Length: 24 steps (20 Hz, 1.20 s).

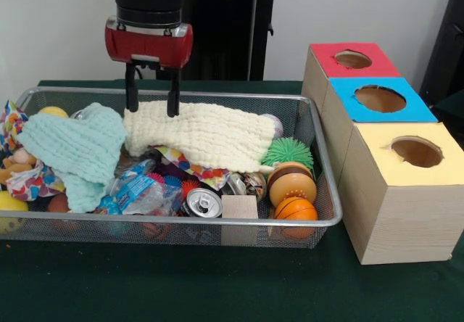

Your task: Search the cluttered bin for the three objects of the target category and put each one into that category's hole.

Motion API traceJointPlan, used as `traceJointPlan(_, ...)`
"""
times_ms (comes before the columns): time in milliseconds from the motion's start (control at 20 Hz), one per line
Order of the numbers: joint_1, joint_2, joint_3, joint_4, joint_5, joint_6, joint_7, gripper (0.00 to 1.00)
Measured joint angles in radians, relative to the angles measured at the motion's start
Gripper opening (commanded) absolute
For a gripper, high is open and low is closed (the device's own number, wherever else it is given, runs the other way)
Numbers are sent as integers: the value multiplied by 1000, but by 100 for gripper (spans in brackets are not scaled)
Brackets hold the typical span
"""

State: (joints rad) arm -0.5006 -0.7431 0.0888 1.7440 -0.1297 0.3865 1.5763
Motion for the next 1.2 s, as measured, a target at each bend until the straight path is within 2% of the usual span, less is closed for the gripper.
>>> traceJointPlan(500, -5, -10, 1, -9, 13, 54, 0, 100)
traceJointPlan(700, -4, 1, 0, -52, 25, 116, 0, 100)
traceJointPlan(750, -3, 13, 0, -87, 35, 156, 0, 100)
traceJointPlan(900, -3, 29, -1, -128, 41, 190, 0, 100)
traceJointPlan(950, -3, 46, -2, -169, 45, 213, 0, 100)
traceJointPlan(1200, -3, 80, -7, -246, 44, 227, 0, 100)
